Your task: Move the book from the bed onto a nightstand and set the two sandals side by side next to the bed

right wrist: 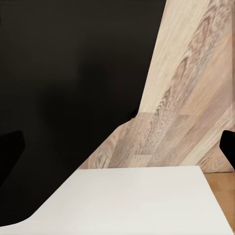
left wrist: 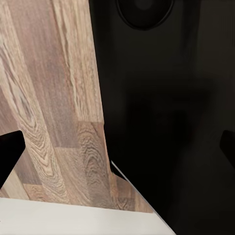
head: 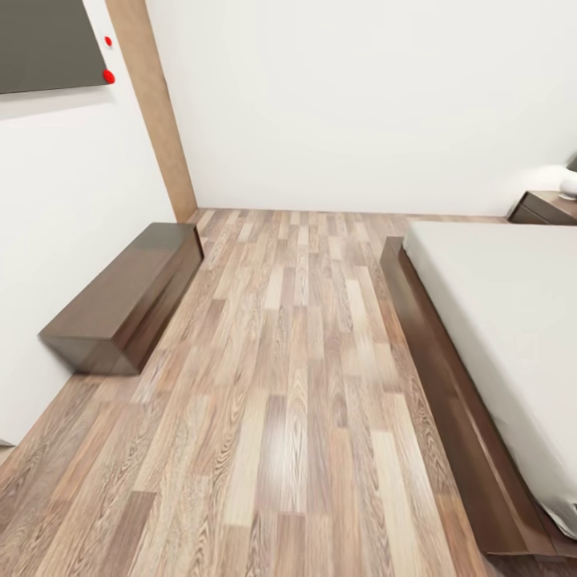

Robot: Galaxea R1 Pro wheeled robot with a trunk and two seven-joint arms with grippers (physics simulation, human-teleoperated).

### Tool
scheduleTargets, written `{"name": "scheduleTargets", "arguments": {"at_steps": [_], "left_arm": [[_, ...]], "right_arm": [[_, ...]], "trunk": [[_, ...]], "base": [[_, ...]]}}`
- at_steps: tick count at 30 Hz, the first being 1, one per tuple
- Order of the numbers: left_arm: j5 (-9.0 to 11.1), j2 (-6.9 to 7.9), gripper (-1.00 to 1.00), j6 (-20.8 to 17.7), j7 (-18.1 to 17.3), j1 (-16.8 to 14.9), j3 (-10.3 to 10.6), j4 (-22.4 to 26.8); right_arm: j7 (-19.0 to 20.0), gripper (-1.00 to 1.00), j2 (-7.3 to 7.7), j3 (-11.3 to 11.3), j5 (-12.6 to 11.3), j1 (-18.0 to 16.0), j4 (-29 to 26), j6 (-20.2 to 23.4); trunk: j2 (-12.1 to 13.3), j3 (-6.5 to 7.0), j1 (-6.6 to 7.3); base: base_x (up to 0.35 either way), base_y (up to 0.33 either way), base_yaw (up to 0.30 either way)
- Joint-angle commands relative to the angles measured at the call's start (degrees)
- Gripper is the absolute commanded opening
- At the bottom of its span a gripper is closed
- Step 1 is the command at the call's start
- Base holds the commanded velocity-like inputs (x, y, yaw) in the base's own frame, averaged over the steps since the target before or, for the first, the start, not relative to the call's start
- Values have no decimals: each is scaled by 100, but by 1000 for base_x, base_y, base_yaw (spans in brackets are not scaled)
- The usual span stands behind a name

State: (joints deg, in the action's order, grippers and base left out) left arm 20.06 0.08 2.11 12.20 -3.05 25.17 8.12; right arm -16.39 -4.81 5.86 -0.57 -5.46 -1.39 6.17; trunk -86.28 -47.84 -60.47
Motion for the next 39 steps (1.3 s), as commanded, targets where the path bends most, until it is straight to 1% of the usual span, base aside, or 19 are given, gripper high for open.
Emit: {"name": "scheduleTargets", "arguments": {"at_steps": [1,8,14,39], "left_arm": [[56,1,100,18,22,-2,49,-1],[58,6,100,22,20,-2,43,1],[62,8,100,37,19,-2,42,2],[100,10,100,73,12,-2,14,4]], "right_arm": [[-22,100,-1,47,-5,1,-12,51],[-22,100,-2,47,-5,1,-11,51],[-22,100,-2,47,-5,1,-10,51],[-22,100,-1,47,-5,1,-9,57]], "trunk": [[-1,-4,-2],[-1,-4,-2],[-1,-4,-2],[-1,-4,-2]], "base": [[242,0,0],[234,0,0],[114,0,0],[17,0,0]]}}
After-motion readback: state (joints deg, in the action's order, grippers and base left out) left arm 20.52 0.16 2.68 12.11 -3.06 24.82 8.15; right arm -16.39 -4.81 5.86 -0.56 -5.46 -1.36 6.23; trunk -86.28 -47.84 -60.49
